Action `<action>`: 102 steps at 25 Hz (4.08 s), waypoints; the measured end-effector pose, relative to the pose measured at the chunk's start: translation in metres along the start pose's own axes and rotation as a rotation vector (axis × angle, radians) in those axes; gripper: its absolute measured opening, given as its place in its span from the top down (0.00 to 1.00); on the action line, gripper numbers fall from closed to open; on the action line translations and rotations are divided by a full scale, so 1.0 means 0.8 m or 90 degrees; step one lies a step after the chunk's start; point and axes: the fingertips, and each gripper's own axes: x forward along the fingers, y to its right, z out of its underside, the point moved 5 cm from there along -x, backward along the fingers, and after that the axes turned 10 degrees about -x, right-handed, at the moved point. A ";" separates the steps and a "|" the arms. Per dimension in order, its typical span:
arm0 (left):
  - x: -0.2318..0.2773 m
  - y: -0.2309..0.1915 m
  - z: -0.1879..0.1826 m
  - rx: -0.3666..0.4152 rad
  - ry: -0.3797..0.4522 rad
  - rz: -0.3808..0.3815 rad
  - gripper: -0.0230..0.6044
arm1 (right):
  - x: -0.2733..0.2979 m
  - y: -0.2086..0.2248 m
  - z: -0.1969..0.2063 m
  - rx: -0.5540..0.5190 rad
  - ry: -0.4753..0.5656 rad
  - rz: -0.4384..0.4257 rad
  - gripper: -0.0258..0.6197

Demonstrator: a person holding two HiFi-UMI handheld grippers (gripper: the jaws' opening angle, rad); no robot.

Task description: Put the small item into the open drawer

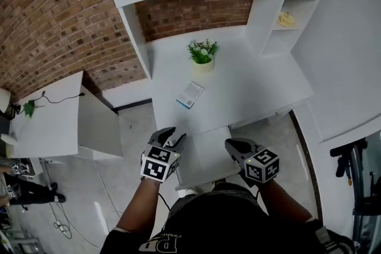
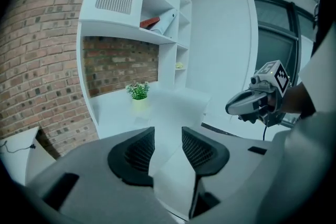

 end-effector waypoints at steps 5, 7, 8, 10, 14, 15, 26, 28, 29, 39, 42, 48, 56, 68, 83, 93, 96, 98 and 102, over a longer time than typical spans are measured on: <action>0.053 -0.013 -0.050 0.060 -0.028 -0.025 0.65 | 0.015 0.022 0.005 0.022 0.005 -0.029 0.96; 0.085 -0.023 -0.061 0.079 -0.053 -0.031 0.63 | 0.020 0.031 0.009 0.032 0.004 -0.036 0.95; 0.102 -0.030 -0.063 0.087 -0.072 -0.032 0.63 | 0.023 0.035 0.011 0.034 0.004 -0.039 0.95; 0.134 -0.043 -0.059 0.102 -0.116 -0.033 0.63 | 0.027 0.042 0.013 0.030 0.003 -0.045 0.95; 0.191 -0.067 -0.045 0.136 -0.197 -0.039 0.62 | 0.027 0.054 0.020 0.036 0.002 -0.056 0.95; 0.205 -0.072 -0.043 0.140 -0.213 -0.039 0.61 | 0.025 0.057 0.022 0.040 0.001 -0.059 0.95; 0.320 -0.143 -0.017 0.102 -0.337 -0.043 0.45 | 0.029 0.081 0.050 0.067 -0.038 -0.100 0.95; 0.335 -0.146 -0.016 0.088 -0.339 -0.038 0.42 | 0.031 0.086 0.054 0.086 -0.044 -0.104 0.95; 0.343 -0.147 -0.015 0.084 -0.339 -0.039 0.40 | 0.033 0.089 0.058 0.096 -0.047 -0.106 0.95; 0.400 -0.177 0.000 0.022 -0.408 -0.042 0.31 | 0.053 0.112 0.066 0.129 -0.061 -0.123 0.95; 0.408 -0.175 0.006 0.018 -0.424 -0.034 0.31 | 0.056 0.122 0.066 0.136 -0.062 -0.119 0.95; 0.421 -0.180 0.015 0.007 -0.458 -0.033 0.30 | 0.063 0.132 0.063 0.134 -0.061 -0.111 0.95; 0.424 -0.181 0.015 0.009 -0.467 -0.025 0.28 | 0.058 0.123 0.069 0.148 -0.074 -0.108 0.95; 0.403 -0.170 0.027 -0.014 -0.428 -0.047 0.29 | 0.036 0.111 0.071 0.148 -0.065 -0.077 0.95; 0.290 -0.121 0.007 -0.031 -0.349 -0.045 0.29 | 0.003 0.068 0.068 0.106 -0.036 -0.033 0.96; 0.193 -0.069 0.023 -0.102 -0.240 -0.045 0.29 | -0.020 0.023 0.062 0.067 -0.020 -0.009 0.95; 0.156 -0.056 0.028 -0.108 -0.204 -0.032 0.29 | -0.029 0.005 0.061 0.057 -0.017 0.001 0.96; 0.132 -0.050 0.034 -0.106 -0.187 -0.022 0.29 | -0.031 -0.007 0.063 0.052 -0.014 0.008 0.95; 0.090 -0.030 0.057 -0.098 -0.164 0.004 0.29 | -0.031 -0.035 0.070 0.044 -0.008 0.020 0.95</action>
